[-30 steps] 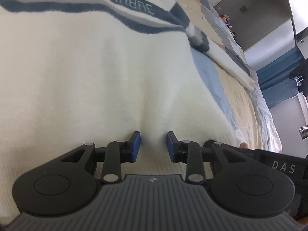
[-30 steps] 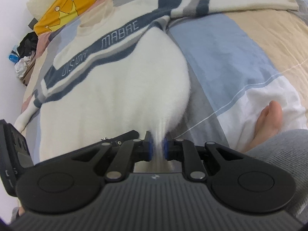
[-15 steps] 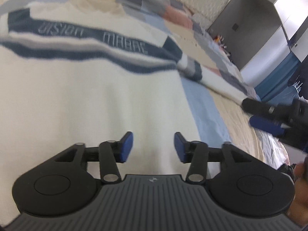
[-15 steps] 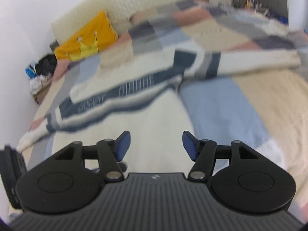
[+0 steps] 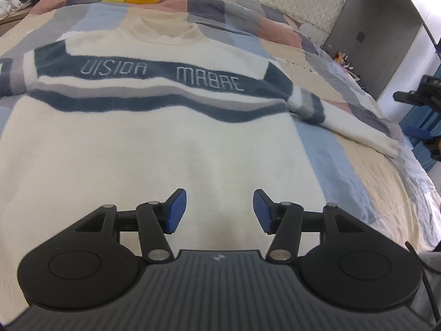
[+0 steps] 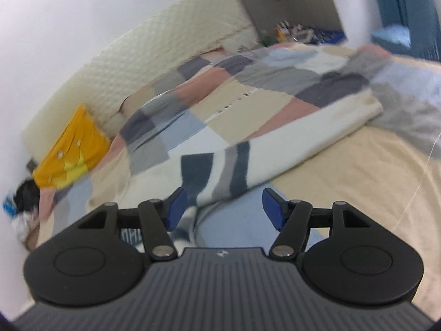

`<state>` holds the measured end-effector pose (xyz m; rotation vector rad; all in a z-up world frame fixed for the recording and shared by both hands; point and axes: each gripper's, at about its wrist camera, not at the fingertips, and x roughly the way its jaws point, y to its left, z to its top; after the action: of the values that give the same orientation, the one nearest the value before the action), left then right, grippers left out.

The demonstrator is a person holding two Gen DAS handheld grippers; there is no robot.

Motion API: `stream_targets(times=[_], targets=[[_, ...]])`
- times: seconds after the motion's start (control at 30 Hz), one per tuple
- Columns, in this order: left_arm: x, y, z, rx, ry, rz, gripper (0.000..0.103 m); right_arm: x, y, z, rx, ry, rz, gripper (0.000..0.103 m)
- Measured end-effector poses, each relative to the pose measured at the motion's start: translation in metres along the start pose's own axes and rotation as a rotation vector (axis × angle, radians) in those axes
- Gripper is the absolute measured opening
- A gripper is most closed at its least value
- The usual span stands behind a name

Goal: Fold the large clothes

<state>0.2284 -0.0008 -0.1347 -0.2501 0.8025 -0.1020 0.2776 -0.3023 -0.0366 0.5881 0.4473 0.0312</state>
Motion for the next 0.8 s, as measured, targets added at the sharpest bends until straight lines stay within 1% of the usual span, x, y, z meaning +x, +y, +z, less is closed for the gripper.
stream_targets(times=[0.13, 0.3, 0.43, 0.5, 0.63, 0.73, 0.77, 0.8], targets=[[0.003, 0.004, 0.013, 0.006, -0.011, 0.031, 0.06, 0.036, -0.022, -0.001, 0.088, 0.02, -0.008, 0.064], [0.022, 0.004, 0.038, 0.014, -0.005, 0.053, 0.06, 0.085, -0.054, 0.003, 0.201, 0.101, 0.014, 0.064], [0.044, 0.007, 0.051, 0.0, 0.01, 0.065, 0.06, 0.11, -0.068, 0.008, 0.226, 0.102, 0.022, 0.064], [0.054, 0.01, 0.053, -0.009, 0.018, 0.072, 0.06, 0.123, -0.073, 0.008, 0.231, 0.107, 0.018, 0.064], [0.068, 0.016, 0.053, -0.026, 0.03, 0.08, 0.06, 0.146, -0.088, 0.003, 0.258, 0.141, 0.038, 0.064], [0.076, 0.021, 0.052, -0.035, 0.037, 0.09, 0.06, 0.162, -0.101, 0.002, 0.288, 0.154, 0.019, 0.065], [0.078, 0.022, 0.051, -0.039, 0.039, 0.092, 0.06, 0.167, -0.105, 0.001, 0.295, 0.159, 0.017, 0.066], [0.08, 0.023, 0.05, -0.042, 0.04, 0.094, 0.06, 0.172, -0.11, -0.001, 0.304, 0.157, 0.018, 0.071]])
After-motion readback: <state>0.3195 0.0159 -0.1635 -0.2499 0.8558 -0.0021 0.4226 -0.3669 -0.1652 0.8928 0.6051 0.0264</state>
